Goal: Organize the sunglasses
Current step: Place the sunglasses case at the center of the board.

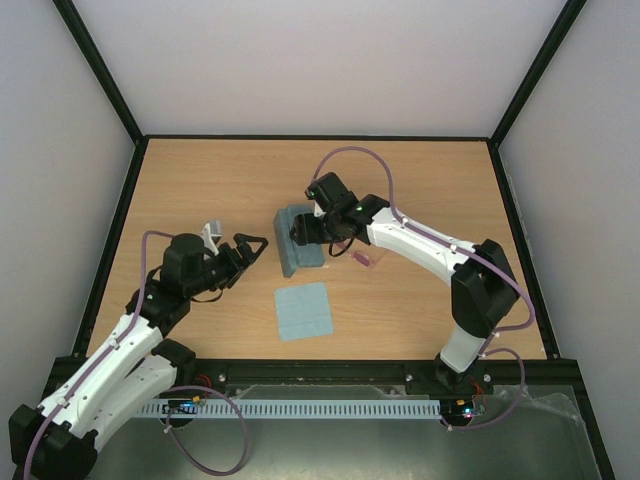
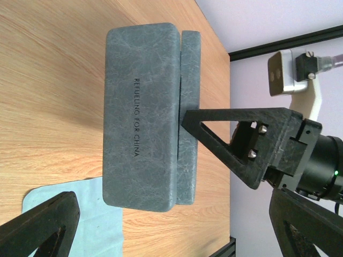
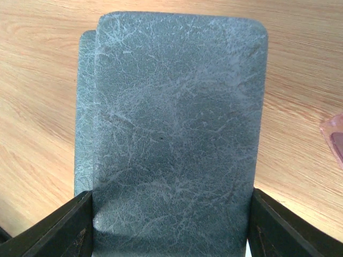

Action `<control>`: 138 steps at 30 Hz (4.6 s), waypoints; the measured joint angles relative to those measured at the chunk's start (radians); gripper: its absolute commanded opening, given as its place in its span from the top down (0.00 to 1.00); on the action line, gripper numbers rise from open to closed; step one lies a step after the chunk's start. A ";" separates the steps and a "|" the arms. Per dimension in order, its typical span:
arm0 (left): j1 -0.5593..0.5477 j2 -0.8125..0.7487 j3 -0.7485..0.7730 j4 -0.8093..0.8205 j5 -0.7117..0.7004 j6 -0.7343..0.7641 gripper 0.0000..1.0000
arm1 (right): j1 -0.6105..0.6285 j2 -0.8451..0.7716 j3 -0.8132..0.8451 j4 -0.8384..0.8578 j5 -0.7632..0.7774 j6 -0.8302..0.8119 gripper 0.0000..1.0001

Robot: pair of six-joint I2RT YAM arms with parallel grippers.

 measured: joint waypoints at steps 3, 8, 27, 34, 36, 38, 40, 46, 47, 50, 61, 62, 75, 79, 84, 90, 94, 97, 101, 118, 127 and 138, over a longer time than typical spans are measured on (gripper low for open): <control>0.012 -0.024 -0.005 -0.019 0.005 0.003 0.01 | 0.005 0.055 0.037 -0.012 0.002 -0.008 0.61; 0.037 -0.056 -0.005 -0.038 0.013 0.017 0.00 | 0.008 0.128 0.082 -0.014 0.023 -0.027 0.60; 0.121 -0.099 -0.005 -0.095 0.042 0.047 0.00 | -0.089 0.288 -0.011 0.459 -0.587 0.191 0.57; 0.158 -0.113 -0.039 -0.084 0.034 0.052 0.00 | -0.115 0.400 -0.063 0.761 -0.730 0.384 0.57; 0.174 -0.122 -0.099 -0.051 0.030 0.039 0.01 | -0.121 0.417 -0.093 0.866 -0.760 0.455 0.57; 0.193 -0.106 -0.170 -0.007 0.026 0.020 0.00 | -0.125 0.420 -0.134 0.960 -0.785 0.519 0.56; 0.204 -0.065 -0.222 0.029 0.023 0.005 0.01 | -0.132 0.420 -0.170 1.044 -0.806 0.578 0.56; 0.212 0.064 -0.265 0.206 0.017 -0.045 0.00 | -0.146 0.456 -0.198 1.246 -0.835 0.717 0.56; 0.212 0.074 -0.265 0.240 0.013 -0.053 0.00 | -0.150 0.469 -0.199 1.280 -0.840 0.742 0.56; 0.212 0.098 -0.266 0.318 0.002 -0.082 0.00 | -0.151 0.500 -0.199 1.360 -0.853 0.803 0.56; 0.212 0.207 -0.344 0.595 -0.032 -0.199 0.01 | -0.146 0.542 -0.199 1.476 -0.878 0.893 0.54; 0.212 0.224 -0.346 0.615 -0.034 -0.206 0.01 | -0.146 0.546 -0.199 1.478 -0.879 0.894 0.54; 0.212 0.384 -0.274 0.784 -0.071 -0.253 0.01 | -0.139 0.553 -0.142 1.248 -0.864 0.712 0.49; 0.210 0.391 -0.273 0.785 -0.082 -0.254 0.01 | -0.139 0.553 -0.118 1.191 -0.863 0.666 0.43; 0.205 0.409 -0.266 0.786 -0.098 -0.254 0.01 | -0.139 0.553 -0.072 1.106 -0.862 0.616 0.42; 0.191 0.420 -0.247 0.797 -0.120 -0.256 0.01 | -0.138 0.560 0.046 0.931 -0.855 0.507 0.34; 0.171 0.426 -0.231 0.777 -0.151 -0.253 0.00 | -0.140 0.560 0.095 0.819 -0.846 0.428 0.30; 0.159 0.443 -0.221 0.762 -0.166 -0.253 0.01 | -0.142 0.560 0.115 0.746 -0.837 0.378 0.21; 0.142 0.460 -0.202 0.754 -0.167 -0.252 0.00 | -0.142 0.560 0.143 0.643 -0.807 0.317 0.04; 0.099 0.505 -0.108 0.825 -0.150 -0.248 0.00 | -0.151 0.518 0.176 0.337 -0.657 0.117 0.00; 0.204 0.284 -0.004 0.582 -0.093 -0.174 0.01 | -0.108 0.268 0.100 0.212 -0.435 0.015 0.19; 0.584 0.136 0.380 0.148 0.241 -0.008 0.01 | 0.299 0.050 0.048 0.181 -0.227 0.023 0.52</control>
